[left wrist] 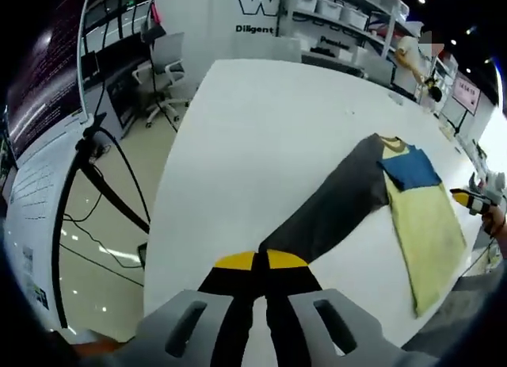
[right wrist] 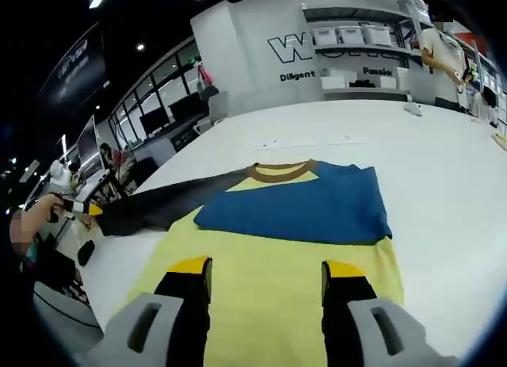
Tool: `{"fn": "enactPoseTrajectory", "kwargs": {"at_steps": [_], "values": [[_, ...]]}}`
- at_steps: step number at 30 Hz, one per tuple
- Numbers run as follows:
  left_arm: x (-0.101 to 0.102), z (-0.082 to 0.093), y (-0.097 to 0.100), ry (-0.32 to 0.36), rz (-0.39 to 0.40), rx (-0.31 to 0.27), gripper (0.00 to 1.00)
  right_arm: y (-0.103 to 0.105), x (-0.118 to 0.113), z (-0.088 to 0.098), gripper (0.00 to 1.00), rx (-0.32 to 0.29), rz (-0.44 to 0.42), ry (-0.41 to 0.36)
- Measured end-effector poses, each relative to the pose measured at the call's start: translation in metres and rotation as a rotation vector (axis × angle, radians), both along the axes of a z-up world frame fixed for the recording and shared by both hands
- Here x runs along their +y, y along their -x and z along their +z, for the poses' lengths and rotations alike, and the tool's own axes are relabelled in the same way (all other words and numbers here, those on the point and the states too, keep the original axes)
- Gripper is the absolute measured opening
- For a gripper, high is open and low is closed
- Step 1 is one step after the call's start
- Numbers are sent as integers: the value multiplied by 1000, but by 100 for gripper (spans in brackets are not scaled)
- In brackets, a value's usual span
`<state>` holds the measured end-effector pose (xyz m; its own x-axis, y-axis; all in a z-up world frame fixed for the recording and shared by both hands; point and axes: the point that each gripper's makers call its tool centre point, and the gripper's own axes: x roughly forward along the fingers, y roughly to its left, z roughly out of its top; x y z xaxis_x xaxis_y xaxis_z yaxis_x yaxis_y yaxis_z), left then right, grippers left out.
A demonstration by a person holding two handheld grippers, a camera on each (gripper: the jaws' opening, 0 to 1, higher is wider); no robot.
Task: Fold the garment on the visible template until the final outline fits inside the template.
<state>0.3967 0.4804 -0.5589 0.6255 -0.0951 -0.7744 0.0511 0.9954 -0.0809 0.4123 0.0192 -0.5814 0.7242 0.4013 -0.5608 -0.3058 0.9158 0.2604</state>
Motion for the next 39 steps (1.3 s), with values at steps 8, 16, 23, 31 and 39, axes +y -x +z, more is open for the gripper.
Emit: {"fn": "enactPoseTrajectory", "kwargs": {"at_steps": [8,16,23,31,39], "values": [[2,10,-4,1,10,68,1,3,15,2,59,-2,39,-5],[1,30,-22,7,21,35,1,4,25,6,65,-13,76,-10],[10,37,-32,-7,43,39,1,9,32,8,67,-4,98,-31],[18,48,-42,-15,40,16,1,13,38,14,71,-20,121,-40],[46,68,-58,-57,88,-25,0,15,41,18,73,-38,134,-45]]}}
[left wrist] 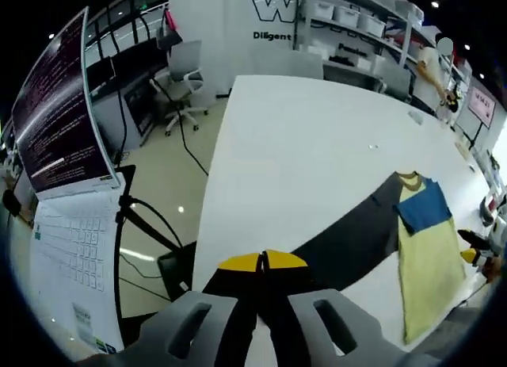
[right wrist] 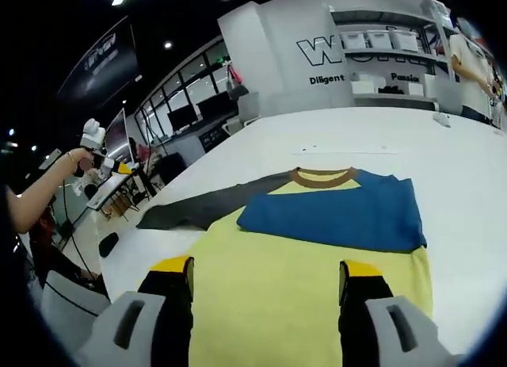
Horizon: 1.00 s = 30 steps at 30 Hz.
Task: Fold the garment on the visible template until the final outline fits inside the template.
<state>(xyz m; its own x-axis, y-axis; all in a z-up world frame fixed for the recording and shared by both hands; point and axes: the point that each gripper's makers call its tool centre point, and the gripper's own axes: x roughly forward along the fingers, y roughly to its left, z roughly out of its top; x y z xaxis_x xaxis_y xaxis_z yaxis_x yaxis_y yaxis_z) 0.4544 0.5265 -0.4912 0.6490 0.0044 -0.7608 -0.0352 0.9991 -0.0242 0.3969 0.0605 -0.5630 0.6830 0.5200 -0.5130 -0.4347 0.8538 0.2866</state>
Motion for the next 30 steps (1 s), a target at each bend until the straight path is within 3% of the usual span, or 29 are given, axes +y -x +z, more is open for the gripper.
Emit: {"fn": "enactPoseTrajectory", "kwargs": {"at_steps": [7,11,19,23,30], "values": [[-7,-24,5,12,-25,37,1,0,10,0,74,-2,26,7],[-14,-36,12,39,-22,37,22,-1,11,2,75,-8,30,-1],[-25,-55,24,53,-7,59,41,0,14,0,77,-1,39,-10],[-29,-68,33,55,11,88,60,0,16,0,80,-4,46,-15],[-32,-85,37,96,18,116,67,4,21,1,91,-25,87,19]]}}
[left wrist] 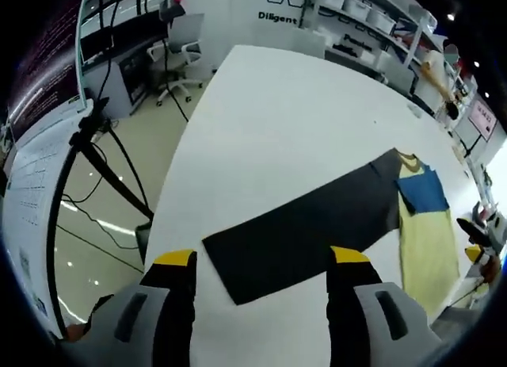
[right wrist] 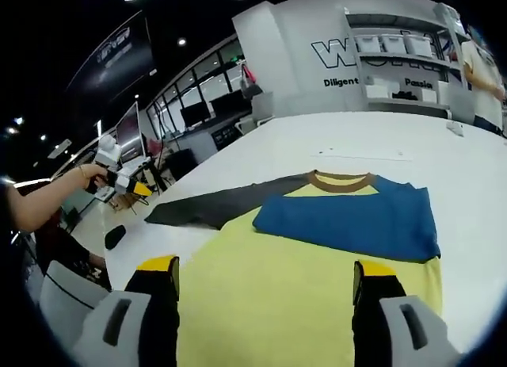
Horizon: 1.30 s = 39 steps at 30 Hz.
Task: Fold the garment on the visible template until the final outline fits inside the template.
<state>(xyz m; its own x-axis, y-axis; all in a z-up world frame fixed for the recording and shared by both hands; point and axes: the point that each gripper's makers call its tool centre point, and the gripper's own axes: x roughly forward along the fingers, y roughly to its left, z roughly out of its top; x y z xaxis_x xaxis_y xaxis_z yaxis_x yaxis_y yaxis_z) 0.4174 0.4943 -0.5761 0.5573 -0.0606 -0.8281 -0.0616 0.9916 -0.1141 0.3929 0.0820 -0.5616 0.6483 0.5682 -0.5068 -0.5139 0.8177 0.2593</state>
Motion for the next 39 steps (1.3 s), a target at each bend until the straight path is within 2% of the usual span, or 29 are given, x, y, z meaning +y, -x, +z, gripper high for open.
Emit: {"fn": "enactPoseTrajectory", "kwargs": {"at_steps": [6,8,10,13,17,19,22,24,30,39], "values": [[-1,-19,7,36,20,41,78,3,-1,-5,91,16,5,17],[-2,-24,9,45,17,49,76,3,-2,-4,91,17,3,17],[-3,-32,14,45,14,81,76,3,-3,-3,91,15,0,15],[-1,-39,18,45,36,90,73,2,-5,-1,91,12,-15,7],[4,-49,27,27,66,123,75,1,-8,2,91,9,-29,-8],[7,-51,28,14,70,125,72,1,-8,3,91,8,-31,-10],[7,-53,29,35,86,125,66,1,-9,3,90,9,-37,-11],[11,-55,29,5,83,129,66,1,-9,3,90,12,-39,-13],[11,-59,29,1,96,142,59,0,-9,5,90,8,-46,-21],[15,-62,31,-32,109,155,54,0,-11,6,89,5,-51,-27]]}}
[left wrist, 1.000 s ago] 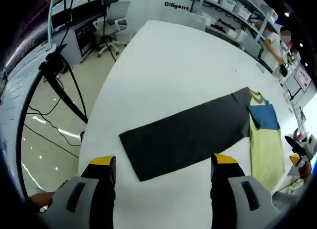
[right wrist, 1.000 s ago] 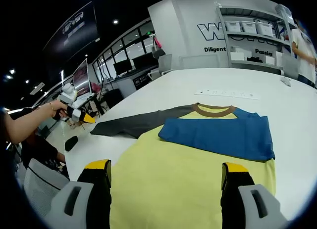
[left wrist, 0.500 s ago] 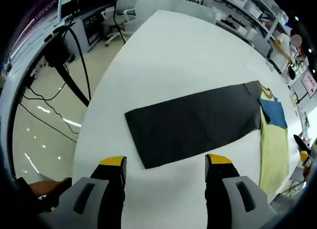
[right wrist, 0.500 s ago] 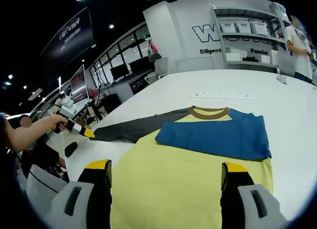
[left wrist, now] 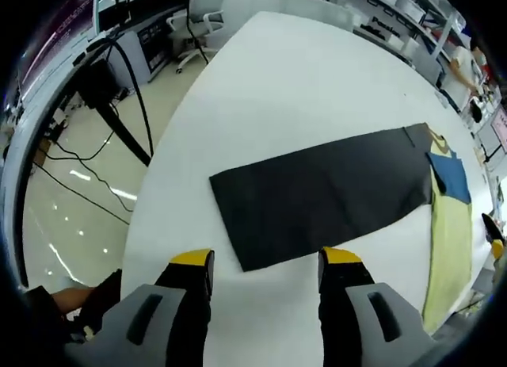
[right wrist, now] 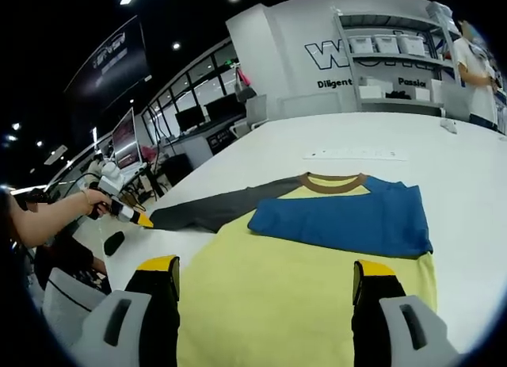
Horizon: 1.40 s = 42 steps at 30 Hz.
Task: Fold the garment on the visible template until the final outline fits inside the template.
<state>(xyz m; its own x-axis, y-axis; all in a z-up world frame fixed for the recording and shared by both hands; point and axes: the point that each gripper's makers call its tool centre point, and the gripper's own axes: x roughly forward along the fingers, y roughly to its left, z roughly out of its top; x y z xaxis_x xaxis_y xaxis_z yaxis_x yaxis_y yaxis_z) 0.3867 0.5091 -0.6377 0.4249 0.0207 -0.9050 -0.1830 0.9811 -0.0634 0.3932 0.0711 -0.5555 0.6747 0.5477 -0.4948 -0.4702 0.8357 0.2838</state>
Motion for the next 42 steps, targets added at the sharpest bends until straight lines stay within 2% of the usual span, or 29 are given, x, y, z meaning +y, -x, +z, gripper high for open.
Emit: {"fn": "enactPoseTrajectory", "kwargs": {"at_steps": [3,4,5,7,10,14,22,29,33,42], "values": [[2,0,1,-5,16,3,38,0,-2,-1,89,2,-5,1],[5,-1,2,-25,10,11,31,0,-2,0,88,2,-7,0],[9,-2,4,-56,-7,31,29,0,-2,-1,88,4,-7,-1],[0,-1,1,6,1,12,24,0,-2,-1,87,7,-5,-3],[5,-2,2,-31,-13,30,19,0,-2,-1,87,5,-3,2],[4,1,-2,-18,0,4,8,-1,-2,-1,86,6,-2,-2],[2,17,-9,-3,11,-64,7,2,8,0,85,9,23,-6],[-9,33,-16,12,-18,-90,6,4,20,0,84,9,56,-9],[-20,44,-24,24,-51,-112,6,4,29,2,83,6,79,-12],[-53,70,-39,49,-136,-156,6,7,66,3,81,-13,174,-1]]}}
